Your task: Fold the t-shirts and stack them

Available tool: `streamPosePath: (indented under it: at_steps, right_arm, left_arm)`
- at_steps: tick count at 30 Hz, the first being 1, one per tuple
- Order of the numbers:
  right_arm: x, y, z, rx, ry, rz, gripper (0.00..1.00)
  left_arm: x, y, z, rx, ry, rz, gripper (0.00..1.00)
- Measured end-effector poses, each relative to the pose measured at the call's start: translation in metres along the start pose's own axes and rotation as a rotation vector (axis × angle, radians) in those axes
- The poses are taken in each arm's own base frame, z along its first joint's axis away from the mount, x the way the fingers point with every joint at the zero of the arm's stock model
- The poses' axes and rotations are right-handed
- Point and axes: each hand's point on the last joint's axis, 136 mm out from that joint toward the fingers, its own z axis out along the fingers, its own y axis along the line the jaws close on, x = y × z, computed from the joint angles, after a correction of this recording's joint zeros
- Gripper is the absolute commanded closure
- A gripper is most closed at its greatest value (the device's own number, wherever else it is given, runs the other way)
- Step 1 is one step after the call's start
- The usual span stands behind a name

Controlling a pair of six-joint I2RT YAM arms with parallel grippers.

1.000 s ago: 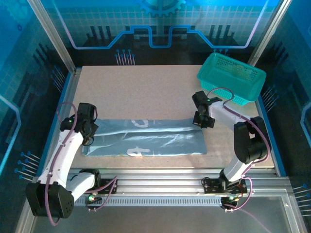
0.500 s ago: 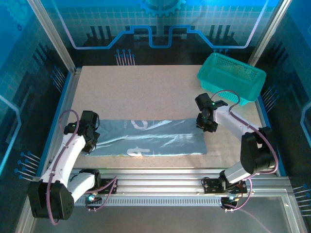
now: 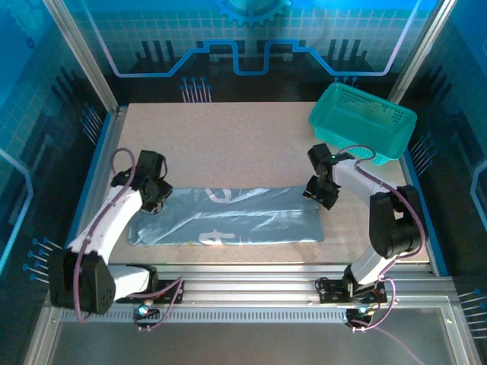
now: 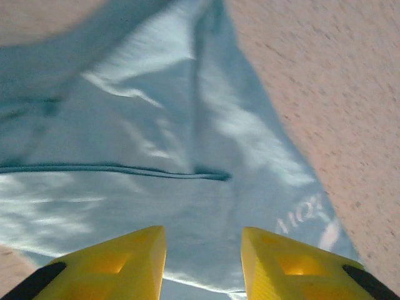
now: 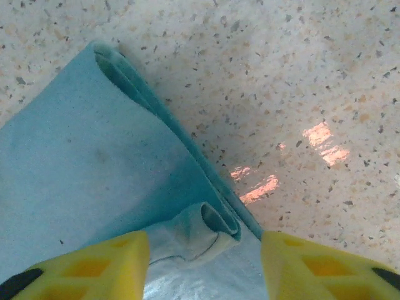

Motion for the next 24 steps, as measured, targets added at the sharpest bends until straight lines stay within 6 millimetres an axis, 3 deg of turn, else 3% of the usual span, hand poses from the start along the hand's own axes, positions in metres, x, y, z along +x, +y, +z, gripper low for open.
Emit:
streamPosePath:
  at_steps: [6, 10, 19, 24]
  right_arm:
    - [0.000, -0.002, 0.006, -0.022, 0.071, 0.146, 0.41]
    - [0.008, -0.002, 0.016, -0.004, 0.132, 0.190, 0.55]
    - [0.021, -0.013, 0.014, 0.017, 0.162, 0.225, 0.75]
    - [0.031, -0.026, 0.015, 0.032, 0.173, 0.225, 0.78]
  left_arm:
    - [0.022, -0.038, 0.024, 0.046, 0.097, 0.119, 0.67]
    - [0.035, -0.055, 0.029, 0.082, 0.131, 0.183, 0.68]
    - [0.050, -0.060, 0.035, 0.089, 0.182, 0.235, 0.70]
    - [0.067, -0.062, 0.041, 0.081, 0.234, 0.275, 0.70]
